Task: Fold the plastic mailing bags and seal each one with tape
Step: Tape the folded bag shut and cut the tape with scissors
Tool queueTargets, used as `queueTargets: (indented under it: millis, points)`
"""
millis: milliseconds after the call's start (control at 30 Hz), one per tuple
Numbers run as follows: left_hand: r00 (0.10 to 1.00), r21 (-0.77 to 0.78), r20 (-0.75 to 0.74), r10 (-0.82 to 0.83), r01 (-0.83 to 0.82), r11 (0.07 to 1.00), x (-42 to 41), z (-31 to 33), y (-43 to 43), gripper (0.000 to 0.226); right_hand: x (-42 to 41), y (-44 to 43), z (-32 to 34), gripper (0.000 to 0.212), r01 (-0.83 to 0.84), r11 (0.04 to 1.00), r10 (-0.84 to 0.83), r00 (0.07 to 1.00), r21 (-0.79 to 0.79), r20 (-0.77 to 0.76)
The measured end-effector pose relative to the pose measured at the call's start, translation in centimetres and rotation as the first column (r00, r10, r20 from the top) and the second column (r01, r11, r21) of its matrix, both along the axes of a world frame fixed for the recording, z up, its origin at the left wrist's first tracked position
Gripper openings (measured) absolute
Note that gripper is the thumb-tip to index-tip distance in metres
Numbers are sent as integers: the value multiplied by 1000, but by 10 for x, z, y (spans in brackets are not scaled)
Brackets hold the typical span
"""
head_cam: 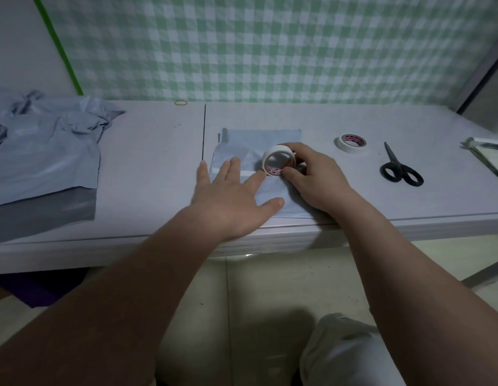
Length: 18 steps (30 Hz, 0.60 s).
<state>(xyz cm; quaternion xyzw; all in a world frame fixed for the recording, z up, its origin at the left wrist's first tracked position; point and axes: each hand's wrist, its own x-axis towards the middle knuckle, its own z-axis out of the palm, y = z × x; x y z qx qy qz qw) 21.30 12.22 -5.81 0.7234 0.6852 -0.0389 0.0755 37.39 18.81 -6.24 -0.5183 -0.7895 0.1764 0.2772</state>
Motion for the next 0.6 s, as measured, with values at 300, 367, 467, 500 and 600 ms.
queueTargets:
  millis: [300, 367, 467, 500, 600]
  points:
    - [994, 110, 50, -98, 92, 990, 3, -3, -3, 65, -5, -6, 0, 32, 74, 997, -76, 988, -20, -134]
    - [992, 111, 95, -80, 70, 991, 6, -5, -4, 65, -5, -8, 0, 29, 73, 997, -77, 981, -26, -178]
    - [994, 92, 97, -59, 50, 994, 6, -8, -6, 69, -7, -9, -1, 26, 80, 997, -78, 974, 0, -212]
    - [994, 95, 97, -55, 45, 994, 7, -8, -6, 70, -8, -9, -2, 25, 83, 996, -78, 972, 12, -223]
    - [994, 112, 104, -43, 31, 993, 7, -9, -6, 73, -8, -10, -3, 24, 86, 994, -68, 971, 70, -229]
